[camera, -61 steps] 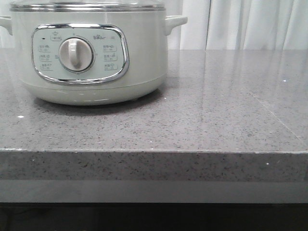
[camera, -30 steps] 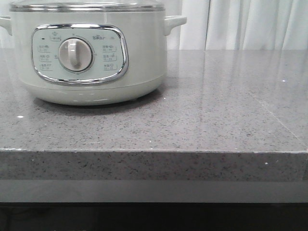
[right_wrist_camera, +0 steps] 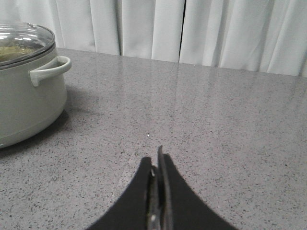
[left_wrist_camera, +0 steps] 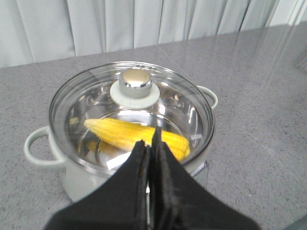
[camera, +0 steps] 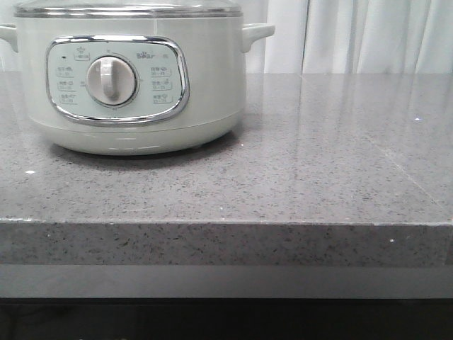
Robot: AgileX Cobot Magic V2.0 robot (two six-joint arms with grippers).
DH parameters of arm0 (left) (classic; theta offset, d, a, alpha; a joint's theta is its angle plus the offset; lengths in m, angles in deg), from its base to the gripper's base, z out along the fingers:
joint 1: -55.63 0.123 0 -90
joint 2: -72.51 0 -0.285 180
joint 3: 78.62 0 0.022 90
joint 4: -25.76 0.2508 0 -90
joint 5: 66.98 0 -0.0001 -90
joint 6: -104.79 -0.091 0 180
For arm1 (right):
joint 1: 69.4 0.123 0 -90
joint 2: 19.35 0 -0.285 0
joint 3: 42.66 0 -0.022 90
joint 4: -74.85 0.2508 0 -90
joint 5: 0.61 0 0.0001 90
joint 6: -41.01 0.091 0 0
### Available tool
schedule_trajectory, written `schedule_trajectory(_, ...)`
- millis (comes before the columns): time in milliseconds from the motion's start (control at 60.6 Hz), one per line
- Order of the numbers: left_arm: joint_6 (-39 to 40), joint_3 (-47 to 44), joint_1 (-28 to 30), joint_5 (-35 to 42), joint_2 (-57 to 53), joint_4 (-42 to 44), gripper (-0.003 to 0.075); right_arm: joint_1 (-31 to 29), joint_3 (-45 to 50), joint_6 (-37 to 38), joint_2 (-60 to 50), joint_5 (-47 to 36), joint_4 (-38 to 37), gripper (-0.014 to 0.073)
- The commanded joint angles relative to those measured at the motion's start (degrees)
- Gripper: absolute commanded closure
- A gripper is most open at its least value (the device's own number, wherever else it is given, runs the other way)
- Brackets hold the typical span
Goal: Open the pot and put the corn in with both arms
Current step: 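Lower the glass lid back onto the pot with the left gripper, then release the lid knob and raise the left gripper away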
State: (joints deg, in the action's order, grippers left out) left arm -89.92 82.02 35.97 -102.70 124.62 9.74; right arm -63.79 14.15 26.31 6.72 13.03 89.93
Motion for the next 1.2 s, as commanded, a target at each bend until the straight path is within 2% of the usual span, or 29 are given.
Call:
schedule_trajectory(0, -0.24, -5.23, -0.11, 7.48, -7.87, -1.34, 0.0738, 0.07, -1.53, -0.46, 0.41, -4.19, 0.16, 0.0662)
schedule_trajectory(264, -0.24, -20.58, -0.11, 8.72, -28.89, -1.34, 0.0738, 0.07, -1.53, -0.46, 0.41, -4.19, 0.16, 0.0662)
schedule_trajectory(495, -0.24, -26.99, -0.11, 8.37, -41.91, -1.34, 0.0738, 0.07, -1.53, -0.46, 0.41, -4.19, 0.16, 0.0662)
schedule_trajectory(1188, -0.24, -28.55, -0.11, 8.26, -44.15, -1.34, 0.0738, 0.07, -1.53, -0.46, 0.41, -4.19, 0.16, 0.0662)
